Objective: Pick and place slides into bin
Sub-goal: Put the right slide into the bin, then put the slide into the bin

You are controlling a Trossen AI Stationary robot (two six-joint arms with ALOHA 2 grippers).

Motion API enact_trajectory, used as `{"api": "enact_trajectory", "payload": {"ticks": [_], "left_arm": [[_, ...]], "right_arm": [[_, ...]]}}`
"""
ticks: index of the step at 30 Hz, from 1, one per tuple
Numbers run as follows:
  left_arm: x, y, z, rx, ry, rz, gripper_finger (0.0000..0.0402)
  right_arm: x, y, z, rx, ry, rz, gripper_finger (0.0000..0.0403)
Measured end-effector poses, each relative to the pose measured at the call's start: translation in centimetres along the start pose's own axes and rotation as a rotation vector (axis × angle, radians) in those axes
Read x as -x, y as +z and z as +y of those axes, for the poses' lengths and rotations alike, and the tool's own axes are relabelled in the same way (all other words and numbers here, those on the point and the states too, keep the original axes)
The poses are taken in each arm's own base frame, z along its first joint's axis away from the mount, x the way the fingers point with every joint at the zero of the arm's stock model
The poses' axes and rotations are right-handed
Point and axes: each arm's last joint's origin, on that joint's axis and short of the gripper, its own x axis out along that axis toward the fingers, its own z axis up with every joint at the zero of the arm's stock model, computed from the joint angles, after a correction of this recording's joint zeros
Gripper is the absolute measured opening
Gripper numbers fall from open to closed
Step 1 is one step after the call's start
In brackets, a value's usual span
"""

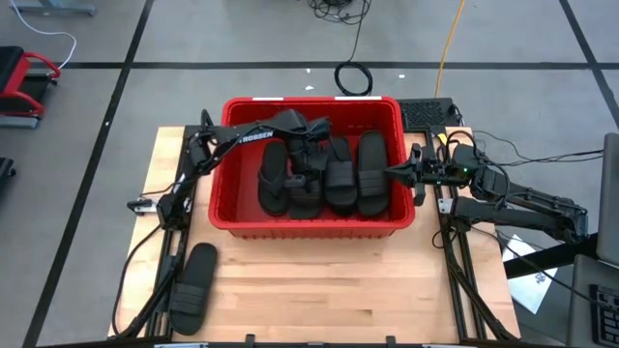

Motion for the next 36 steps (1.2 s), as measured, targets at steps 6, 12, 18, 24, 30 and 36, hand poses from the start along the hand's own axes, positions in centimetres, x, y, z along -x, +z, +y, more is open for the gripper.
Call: {"api": "enact_trajectory", "payload": {"ticks": [6, 12, 18, 24, 30, 36], "left_arm": [[-1.6, 0.4, 0.4, -0.035, 0.025, 0.034, 0.0001], [-2.0, 0.6, 0.2, -0.071, 0.107, 0.098, 0.0005], [-1.9, 0.6, 0.4, -0.029, 0.142, 0.109, 0.0050], [-1.4, 1.2, 0.3, -0.053, 0.163, 0.091, 0.0120], [0.0, 2.4, -0.2, -0.077, 0.259, 0.082, 0.0198], [1.6, 3.2, -1.1, -0.075, 0.314, 0.088, 0.0249]], "right_arm": [[0.0, 0.0, 0.0, -0.009, 0.000, 0.000, 0.0000], [0.0, 0.0, 0.0, -0.011, -0.001, 0.000, 0.0000], [0.0, 0.0, 0.0, -0.009, -0.001, 0.000, 0.0000], [0.0, 0.0, 0.0, -0.008, -0.001, -0.001, 0.0000], [0.0, 0.0, 0.0, -0.008, -0.002, -0.001, 0.0000], [0.0, 0.0, 0.0, -0.008, -0.002, -0.001, 0.0000]]}}
